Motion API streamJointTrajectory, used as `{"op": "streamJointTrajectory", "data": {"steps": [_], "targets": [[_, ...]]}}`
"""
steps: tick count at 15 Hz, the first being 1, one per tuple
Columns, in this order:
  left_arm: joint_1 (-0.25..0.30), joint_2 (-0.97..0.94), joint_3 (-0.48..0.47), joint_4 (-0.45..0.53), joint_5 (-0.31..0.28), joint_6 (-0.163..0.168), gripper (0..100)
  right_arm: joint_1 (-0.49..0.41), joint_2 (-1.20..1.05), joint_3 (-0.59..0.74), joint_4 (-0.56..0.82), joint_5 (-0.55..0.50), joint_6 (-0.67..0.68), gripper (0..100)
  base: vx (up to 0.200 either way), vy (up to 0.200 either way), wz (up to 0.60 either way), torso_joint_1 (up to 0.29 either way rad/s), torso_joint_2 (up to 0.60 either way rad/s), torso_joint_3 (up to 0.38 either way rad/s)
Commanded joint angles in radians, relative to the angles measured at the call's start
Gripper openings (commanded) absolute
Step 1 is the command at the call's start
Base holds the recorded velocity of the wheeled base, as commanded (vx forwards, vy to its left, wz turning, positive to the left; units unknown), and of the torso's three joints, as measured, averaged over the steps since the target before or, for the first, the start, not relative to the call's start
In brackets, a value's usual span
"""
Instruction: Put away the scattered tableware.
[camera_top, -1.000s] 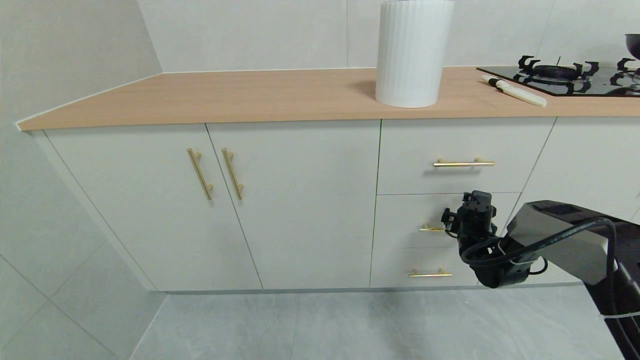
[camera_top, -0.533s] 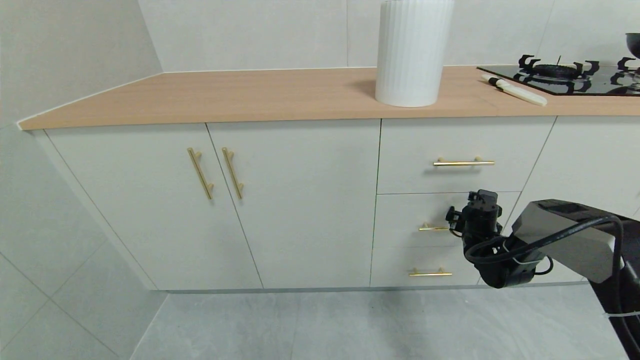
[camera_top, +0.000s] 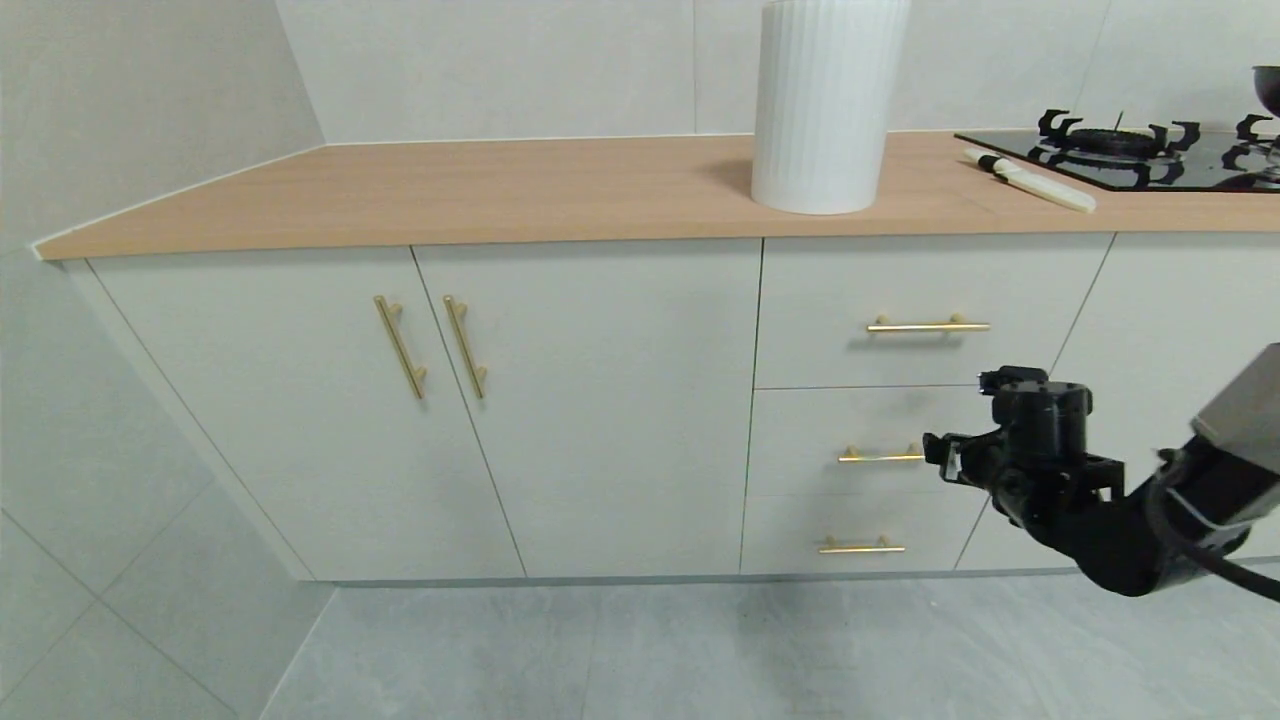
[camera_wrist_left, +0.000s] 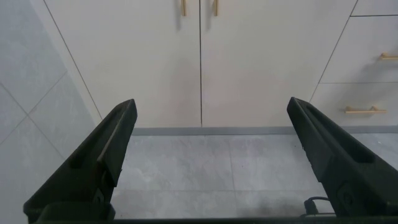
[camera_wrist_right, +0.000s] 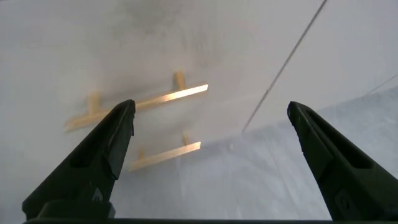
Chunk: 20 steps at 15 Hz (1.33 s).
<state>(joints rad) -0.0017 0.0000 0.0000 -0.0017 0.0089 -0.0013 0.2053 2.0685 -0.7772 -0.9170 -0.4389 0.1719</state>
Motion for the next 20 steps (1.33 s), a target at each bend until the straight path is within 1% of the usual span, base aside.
{"op": "streamJointTrajectory", "data": {"steps": [1, 2, 3, 4, 5, 6, 7, 10, 11, 12, 14, 16, 18, 19, 20], "targets": [[0.000, 0.000, 0.000, 0.000, 0.000, 0.000, 100, 0.013, -0.442, 0.181, 0.178, 0.046, -0.003, 100, 0.000, 0.000, 0.00, 0.000, 0.00, 0.000], [0.000, 0.000, 0.000, 0.000, 0.000, 0.000, 100, 0.013, -0.605, 0.239, 0.244, 0.043, -0.005, 100, 0.000, 0.000, 0.00, 0.000, 0.00, 0.000], [0.000, 0.000, 0.000, 0.000, 0.000, 0.000, 100, 0.011, -0.666, 0.259, 0.267, 0.042, -0.006, 100, 0.000, 0.000, 0.00, 0.000, 0.00, 0.000], [0.000, 0.000, 0.000, -0.001, 0.000, 0.000, 100, 0.009, -0.852, 0.303, 0.336, 0.040, -0.032, 100, 0.000, 0.000, 0.00, 0.000, 0.00, 0.000], [0.000, 0.000, 0.000, 0.000, 0.000, 0.000, 100, 0.008, -0.938, 0.319, 0.369, 0.040, -0.055, 100, 0.000, 0.000, 0.00, 0.000, 0.00, 0.000], [0.000, 0.000, 0.000, 0.000, 0.000, 0.000, 100, 0.008, -1.094, 0.335, 0.438, 0.040, -0.094, 100, 0.000, 0.000, 0.00, 0.000, 0.00, 0.000], [0.000, 0.000, 0.000, 0.000, 0.000, 0.000, 100, 0.008, -1.234, 0.337, 0.532, 0.040, -0.124, 100, 0.000, 0.000, 0.00, 0.000, 0.00, 0.000], [0.000, 0.000, 0.000, 0.000, 0.000, 0.000, 100, -0.003, -1.544, 0.329, 0.820, 0.032, -0.187, 100, 0.000, 0.000, 0.00, 0.000, 0.00, 0.000], [0.000, 0.000, 0.000, 0.000, 0.000, 0.000, 100, -0.024, -1.607, 0.332, 0.862, 0.020, -0.207, 100, 0.000, 0.000, 0.00, 0.000, 0.00, 0.000], [0.000, 0.000, 0.000, -0.001, 0.000, 0.000, 100, -0.037, -1.628, 0.335, 0.873, 0.016, -0.215, 100, 0.000, 0.000, 0.00, 0.000, 0.00, 0.000], [0.000, 0.000, 0.000, 0.000, 0.000, 0.000, 100, -0.118, -1.783, 0.349, 0.928, 0.025, -0.273, 100, 0.000, 0.000, 0.00, 0.000, 0.00, 0.000], [0.000, 0.000, 0.000, 0.000, 0.000, 0.000, 100, -0.141, -1.883, 0.375, 0.975, 0.025, -0.290, 100, 0.000, 0.000, 0.00, 0.000, 0.00, 0.000], [0.000, 0.000, 0.000, 0.000, 0.000, 0.000, 100, -0.162, -2.003, 0.400, 1.069, 0.025, -0.295, 100, 0.000, 0.000, 0.00, 0.000, 0.00, 0.000], [0.000, 0.000, 0.000, 0.000, 0.000, 0.000, 100, -0.193, -2.038, 0.403, 1.090, 0.031, -0.296, 100, 0.000, 0.000, 0.00, 0.000, 0.00, 0.000], [0.000, 0.000, 0.000, 0.000, 0.000, 0.000, 100, -0.199, -2.069, 0.412, 1.107, 0.057, -0.298, 100, 0.000, 0.000, 0.00, 0.000, 0.00, 0.000]]}}
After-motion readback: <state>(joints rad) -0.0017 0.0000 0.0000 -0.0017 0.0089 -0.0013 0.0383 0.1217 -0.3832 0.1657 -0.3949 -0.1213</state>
